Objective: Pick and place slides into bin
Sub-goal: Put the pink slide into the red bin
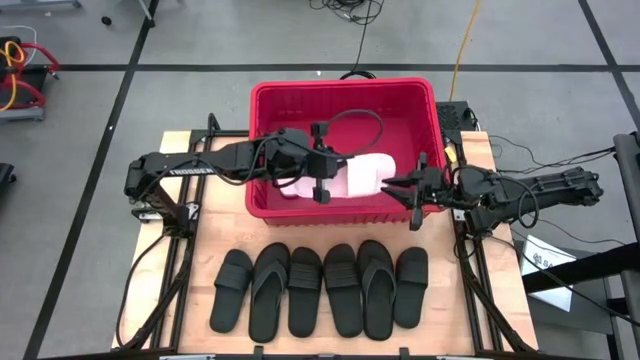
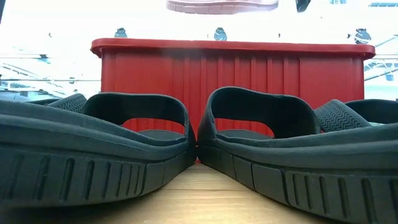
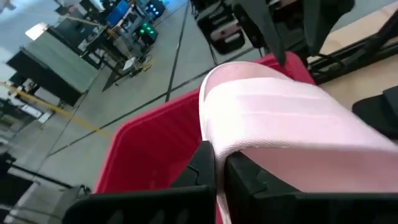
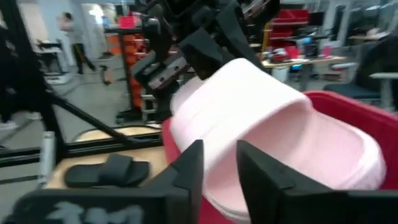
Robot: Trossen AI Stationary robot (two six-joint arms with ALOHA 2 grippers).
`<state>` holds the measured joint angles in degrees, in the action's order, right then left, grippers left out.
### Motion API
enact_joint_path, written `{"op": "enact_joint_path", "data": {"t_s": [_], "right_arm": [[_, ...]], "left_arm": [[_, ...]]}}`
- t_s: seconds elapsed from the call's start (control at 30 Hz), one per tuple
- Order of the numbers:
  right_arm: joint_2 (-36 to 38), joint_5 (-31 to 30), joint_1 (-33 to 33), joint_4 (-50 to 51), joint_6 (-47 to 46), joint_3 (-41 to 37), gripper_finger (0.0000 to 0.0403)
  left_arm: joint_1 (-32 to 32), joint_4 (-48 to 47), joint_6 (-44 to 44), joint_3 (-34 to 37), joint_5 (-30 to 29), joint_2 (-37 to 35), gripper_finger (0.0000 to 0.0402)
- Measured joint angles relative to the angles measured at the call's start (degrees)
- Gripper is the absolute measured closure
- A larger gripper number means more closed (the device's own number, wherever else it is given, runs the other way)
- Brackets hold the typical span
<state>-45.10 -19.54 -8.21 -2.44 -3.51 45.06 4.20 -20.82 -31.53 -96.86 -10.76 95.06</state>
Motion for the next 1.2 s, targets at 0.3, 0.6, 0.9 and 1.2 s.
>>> {"op": "enact_joint_path", "data": {"t_s": [0.3, 0.6, 0.9, 1.2], "right_arm": [[0.0, -8.2, 0.0, -0.1, 7.8, 0.0, 0.0231], [0.0, -9.3, 0.0, 0.0, 10.9, 0.0, 0.0214], [0.0, -9.4, 0.0, 0.0, 13.7, 0.0, 0.0212], [0.0, -9.3, 0.0, 0.1, 13.7, 0.0, 0.0213]], "left_arm": [[4.2, -1.2, 6.7, 0.0, -8.1, -0.7, 0.0398], [10.2, -8.4, 27.6, 0.0, -20.5, -0.7, 0.0399], [14.4, -18.6, 53.7, 0.0, -27.1, 3.7, 0.04], [15.2, -22.9, 65.3, 0.0, -32.8, 10.4, 0.04]]}}
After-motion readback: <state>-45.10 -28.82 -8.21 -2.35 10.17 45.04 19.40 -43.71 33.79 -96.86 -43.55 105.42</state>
